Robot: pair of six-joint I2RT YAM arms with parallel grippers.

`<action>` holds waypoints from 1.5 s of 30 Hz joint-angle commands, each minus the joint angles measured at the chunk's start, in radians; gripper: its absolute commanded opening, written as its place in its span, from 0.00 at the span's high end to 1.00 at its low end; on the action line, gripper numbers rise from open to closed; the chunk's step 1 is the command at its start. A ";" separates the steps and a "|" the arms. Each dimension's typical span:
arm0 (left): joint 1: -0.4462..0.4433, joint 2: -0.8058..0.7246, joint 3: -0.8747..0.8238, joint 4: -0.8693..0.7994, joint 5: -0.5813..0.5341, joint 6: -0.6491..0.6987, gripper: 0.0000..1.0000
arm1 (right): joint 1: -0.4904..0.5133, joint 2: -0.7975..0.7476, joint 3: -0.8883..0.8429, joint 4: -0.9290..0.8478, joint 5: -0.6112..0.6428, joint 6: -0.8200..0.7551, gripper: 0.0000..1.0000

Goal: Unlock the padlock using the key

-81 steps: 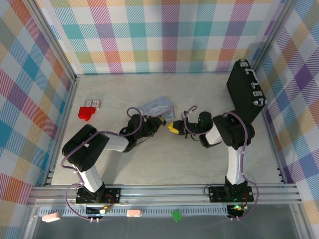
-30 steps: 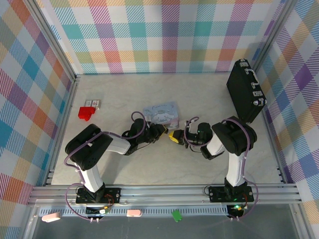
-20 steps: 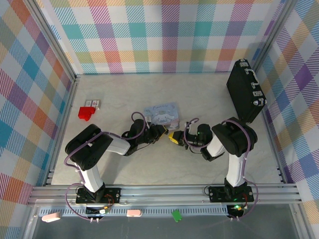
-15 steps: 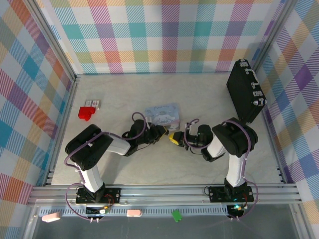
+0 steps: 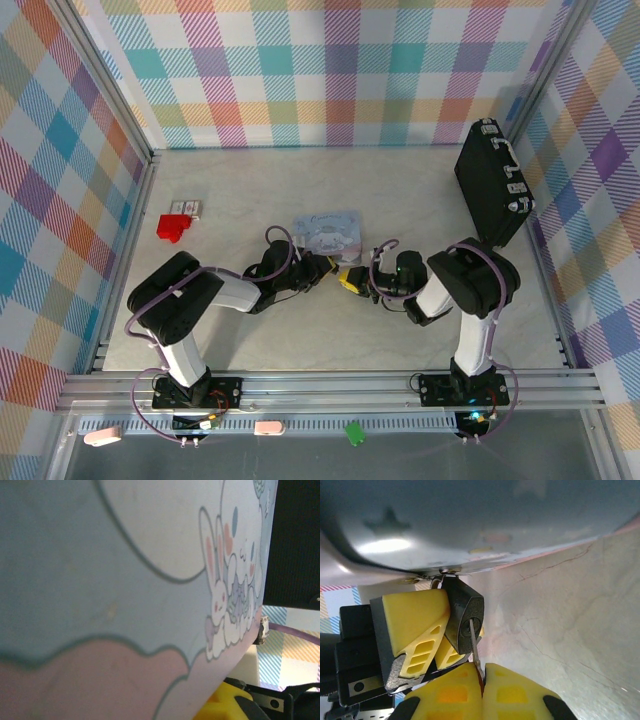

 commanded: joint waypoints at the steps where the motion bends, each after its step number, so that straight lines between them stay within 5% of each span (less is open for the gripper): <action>1: -0.011 -0.024 0.009 -0.060 0.052 0.007 0.94 | -0.022 -0.028 0.001 -0.012 -0.090 -0.057 1.00; 26: -0.033 -0.081 0.077 -0.089 0.193 0.064 1.00 | -0.140 0.123 0.118 0.098 -0.163 -0.012 1.00; 45: -0.038 -0.062 0.072 -0.047 0.145 0.031 1.00 | -0.165 0.151 0.124 0.106 -0.103 0.008 0.91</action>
